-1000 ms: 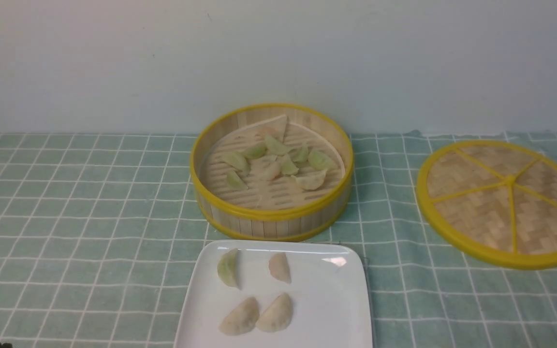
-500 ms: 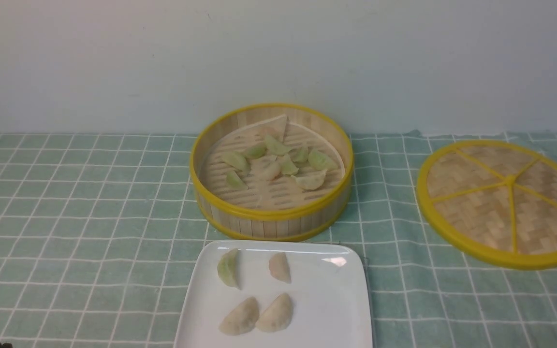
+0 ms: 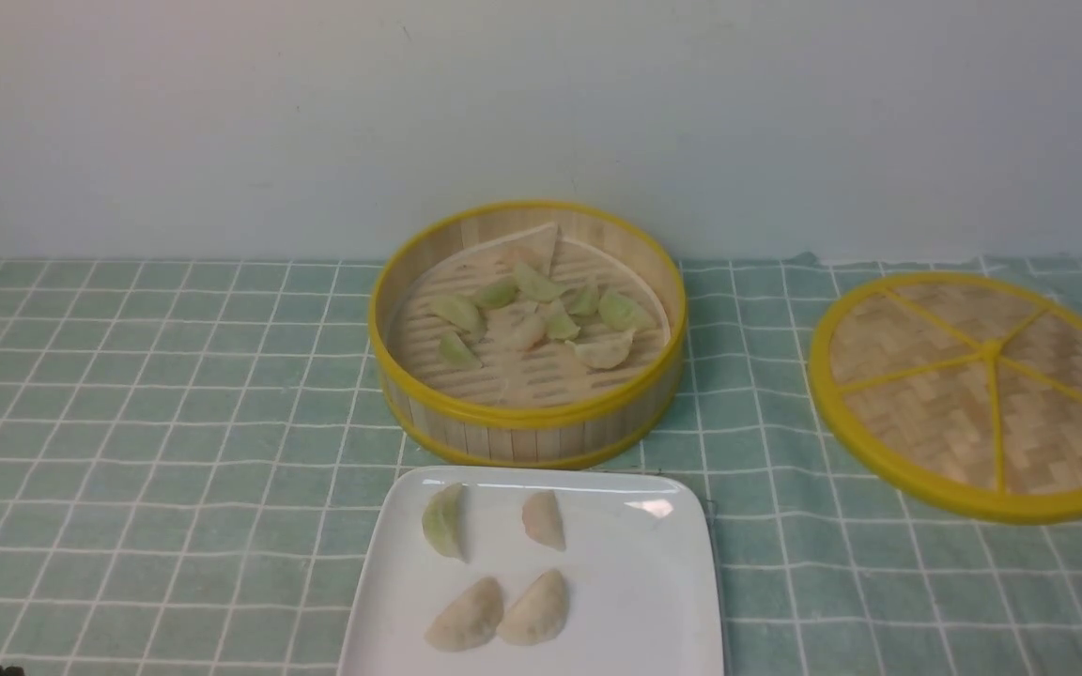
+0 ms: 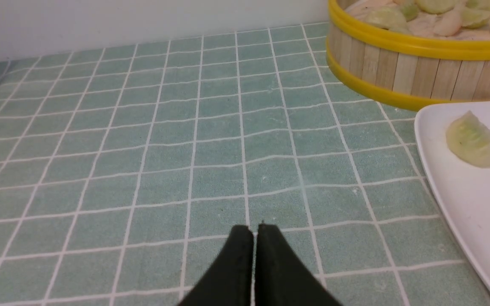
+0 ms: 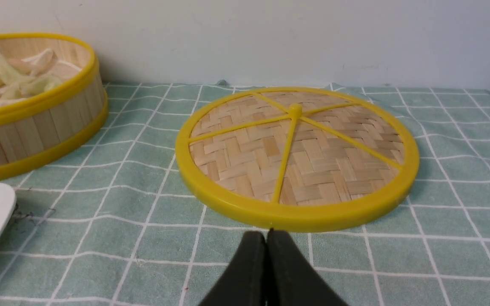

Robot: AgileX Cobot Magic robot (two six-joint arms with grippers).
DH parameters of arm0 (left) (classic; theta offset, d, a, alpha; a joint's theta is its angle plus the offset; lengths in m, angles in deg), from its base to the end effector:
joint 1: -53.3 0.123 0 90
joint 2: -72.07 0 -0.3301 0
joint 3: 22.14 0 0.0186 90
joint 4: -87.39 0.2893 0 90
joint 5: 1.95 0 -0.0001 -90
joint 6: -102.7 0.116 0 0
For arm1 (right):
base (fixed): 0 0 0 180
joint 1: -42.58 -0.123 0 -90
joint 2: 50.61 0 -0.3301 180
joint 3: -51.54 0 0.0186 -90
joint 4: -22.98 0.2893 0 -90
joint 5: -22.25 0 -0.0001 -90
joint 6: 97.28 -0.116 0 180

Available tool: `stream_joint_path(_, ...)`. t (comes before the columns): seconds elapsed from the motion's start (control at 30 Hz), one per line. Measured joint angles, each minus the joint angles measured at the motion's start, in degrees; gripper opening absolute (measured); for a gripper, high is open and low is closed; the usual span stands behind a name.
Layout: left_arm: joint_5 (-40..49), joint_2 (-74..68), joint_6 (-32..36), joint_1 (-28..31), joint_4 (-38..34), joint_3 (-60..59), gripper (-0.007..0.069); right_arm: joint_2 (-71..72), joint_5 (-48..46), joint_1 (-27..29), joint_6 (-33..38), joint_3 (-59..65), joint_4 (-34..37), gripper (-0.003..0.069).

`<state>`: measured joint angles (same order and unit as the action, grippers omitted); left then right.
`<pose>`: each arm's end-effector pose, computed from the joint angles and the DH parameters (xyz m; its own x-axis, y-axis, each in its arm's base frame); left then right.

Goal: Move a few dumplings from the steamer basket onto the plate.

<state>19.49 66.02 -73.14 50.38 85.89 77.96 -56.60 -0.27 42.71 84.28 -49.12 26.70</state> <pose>0.0695 -0.0047 0.1620 -0.2951 0.0633 -0.9534 0.0744 0.9963 0.0432 0.0689 0.0027 0.1640 -0.3064 0.0334 -0.9513 -0.0114 0.9992 0.0388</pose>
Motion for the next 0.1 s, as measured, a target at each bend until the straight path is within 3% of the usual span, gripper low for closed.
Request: stream_joint_path(0.1, 0.0, 0.0, 0.0, 0.0, 0.0, 0.0, -0.0006, 0.0, 0.0, 0.0, 0.0, 0.0, 0.0, -0.0014)
